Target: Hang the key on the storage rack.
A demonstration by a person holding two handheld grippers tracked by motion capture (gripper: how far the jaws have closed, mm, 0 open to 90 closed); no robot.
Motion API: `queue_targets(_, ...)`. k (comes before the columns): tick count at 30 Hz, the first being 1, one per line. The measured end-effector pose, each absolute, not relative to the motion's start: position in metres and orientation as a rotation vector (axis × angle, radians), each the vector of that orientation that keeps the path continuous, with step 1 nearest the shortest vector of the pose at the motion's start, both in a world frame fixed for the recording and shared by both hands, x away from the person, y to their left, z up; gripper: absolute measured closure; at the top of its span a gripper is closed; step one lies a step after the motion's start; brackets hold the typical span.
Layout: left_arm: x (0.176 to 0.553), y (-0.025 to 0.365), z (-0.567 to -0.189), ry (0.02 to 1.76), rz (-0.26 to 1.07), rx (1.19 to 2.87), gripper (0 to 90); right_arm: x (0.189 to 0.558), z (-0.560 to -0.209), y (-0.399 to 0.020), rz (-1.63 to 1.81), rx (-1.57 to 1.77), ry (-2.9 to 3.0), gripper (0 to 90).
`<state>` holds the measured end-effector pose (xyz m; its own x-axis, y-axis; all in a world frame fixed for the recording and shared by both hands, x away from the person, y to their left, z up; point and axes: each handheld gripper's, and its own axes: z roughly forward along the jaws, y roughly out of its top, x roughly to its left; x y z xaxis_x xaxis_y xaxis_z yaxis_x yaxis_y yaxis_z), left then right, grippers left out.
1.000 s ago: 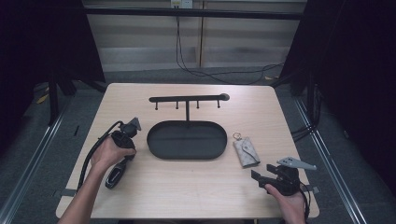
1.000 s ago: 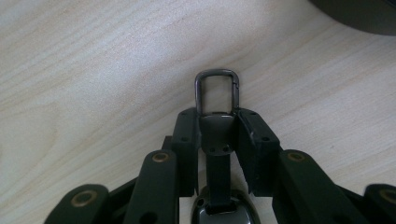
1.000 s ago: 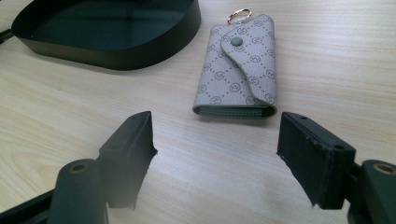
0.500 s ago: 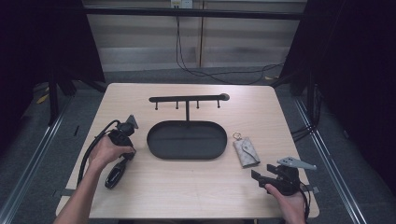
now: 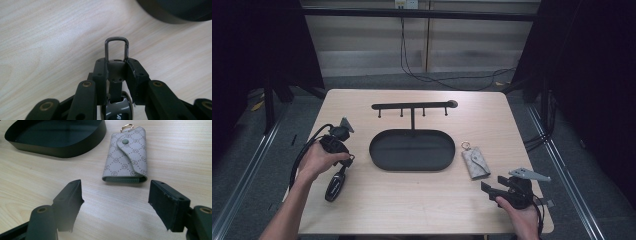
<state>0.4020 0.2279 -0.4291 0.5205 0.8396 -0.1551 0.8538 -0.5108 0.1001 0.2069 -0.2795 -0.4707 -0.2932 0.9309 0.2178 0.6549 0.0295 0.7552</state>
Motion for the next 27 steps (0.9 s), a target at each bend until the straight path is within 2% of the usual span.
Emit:
queue_targets(18, 0.396, 0.237, -0.397, 1.405, -0.090, 2.608, 71.0, 0.209, -0.471, -0.280, 1.142, 1.622, 1.972, 26.9)
queue_targets(27, 0.391, 0.248, -0.381, 1.417, -0.072, 2.552, 71.0, 0.208, -0.471, -0.280, 1.138, 1.619, 1.970, 26.8)
